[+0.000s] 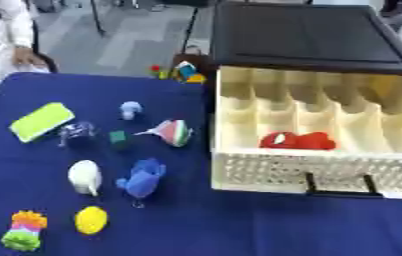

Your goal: Pick up objects from table and place into drawer.

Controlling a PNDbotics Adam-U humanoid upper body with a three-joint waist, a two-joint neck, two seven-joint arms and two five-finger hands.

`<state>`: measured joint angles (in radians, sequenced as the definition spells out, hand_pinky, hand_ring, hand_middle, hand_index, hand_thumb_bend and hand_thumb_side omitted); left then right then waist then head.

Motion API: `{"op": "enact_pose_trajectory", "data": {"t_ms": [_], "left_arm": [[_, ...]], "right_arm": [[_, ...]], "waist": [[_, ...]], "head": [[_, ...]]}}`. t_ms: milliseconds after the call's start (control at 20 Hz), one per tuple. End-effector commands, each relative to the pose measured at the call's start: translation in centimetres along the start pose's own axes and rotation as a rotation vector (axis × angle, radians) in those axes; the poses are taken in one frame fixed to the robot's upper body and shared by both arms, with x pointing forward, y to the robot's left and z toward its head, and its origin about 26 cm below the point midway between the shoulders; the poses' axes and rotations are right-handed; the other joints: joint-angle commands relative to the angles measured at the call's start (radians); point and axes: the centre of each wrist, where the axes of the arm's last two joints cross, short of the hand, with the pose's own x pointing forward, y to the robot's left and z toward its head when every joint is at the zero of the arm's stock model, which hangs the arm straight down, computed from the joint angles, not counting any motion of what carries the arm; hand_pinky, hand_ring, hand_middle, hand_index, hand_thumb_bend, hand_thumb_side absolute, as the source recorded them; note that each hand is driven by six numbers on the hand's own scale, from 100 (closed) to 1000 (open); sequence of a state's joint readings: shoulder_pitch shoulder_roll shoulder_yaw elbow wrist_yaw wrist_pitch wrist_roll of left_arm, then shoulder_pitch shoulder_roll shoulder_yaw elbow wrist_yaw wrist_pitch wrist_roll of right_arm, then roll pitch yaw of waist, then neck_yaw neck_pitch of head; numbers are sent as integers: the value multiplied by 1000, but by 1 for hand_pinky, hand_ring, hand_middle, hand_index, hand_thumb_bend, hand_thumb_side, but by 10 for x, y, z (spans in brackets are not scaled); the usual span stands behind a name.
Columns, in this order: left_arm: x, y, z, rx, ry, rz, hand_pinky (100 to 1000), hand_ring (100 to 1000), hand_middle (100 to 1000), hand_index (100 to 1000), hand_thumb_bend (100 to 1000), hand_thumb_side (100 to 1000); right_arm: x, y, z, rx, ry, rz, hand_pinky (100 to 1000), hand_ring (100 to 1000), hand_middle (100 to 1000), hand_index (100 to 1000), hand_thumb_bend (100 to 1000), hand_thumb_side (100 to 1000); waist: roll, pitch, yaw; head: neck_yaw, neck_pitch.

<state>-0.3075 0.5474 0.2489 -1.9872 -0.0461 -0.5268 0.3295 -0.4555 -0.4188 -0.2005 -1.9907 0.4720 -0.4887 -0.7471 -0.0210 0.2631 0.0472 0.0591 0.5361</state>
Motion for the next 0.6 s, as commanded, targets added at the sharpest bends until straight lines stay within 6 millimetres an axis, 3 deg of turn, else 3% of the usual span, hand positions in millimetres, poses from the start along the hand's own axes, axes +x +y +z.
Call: {"op": "enact_pose_trajectory", "data": {"t_ms": [50, 600], "left_arm": [[4, 8, -9, -41, -30, -48, 384, 692, 743, 893, 142, 857], [6, 27, -15, -302, 76, -320, 403, 746, 793, 930, 110, 863]], "right_arm": [[-2, -8, -11, -10, -54, -31, 716, 775, 683, 795, 100, 1000], [-6, -21, -13, -10, -62, -40, 705, 758, 665, 778, 100, 1000]], "waist": [[-1, -10, -1], [-4, -1, -4]], "head": [[-9, 10], [1, 11]]}}
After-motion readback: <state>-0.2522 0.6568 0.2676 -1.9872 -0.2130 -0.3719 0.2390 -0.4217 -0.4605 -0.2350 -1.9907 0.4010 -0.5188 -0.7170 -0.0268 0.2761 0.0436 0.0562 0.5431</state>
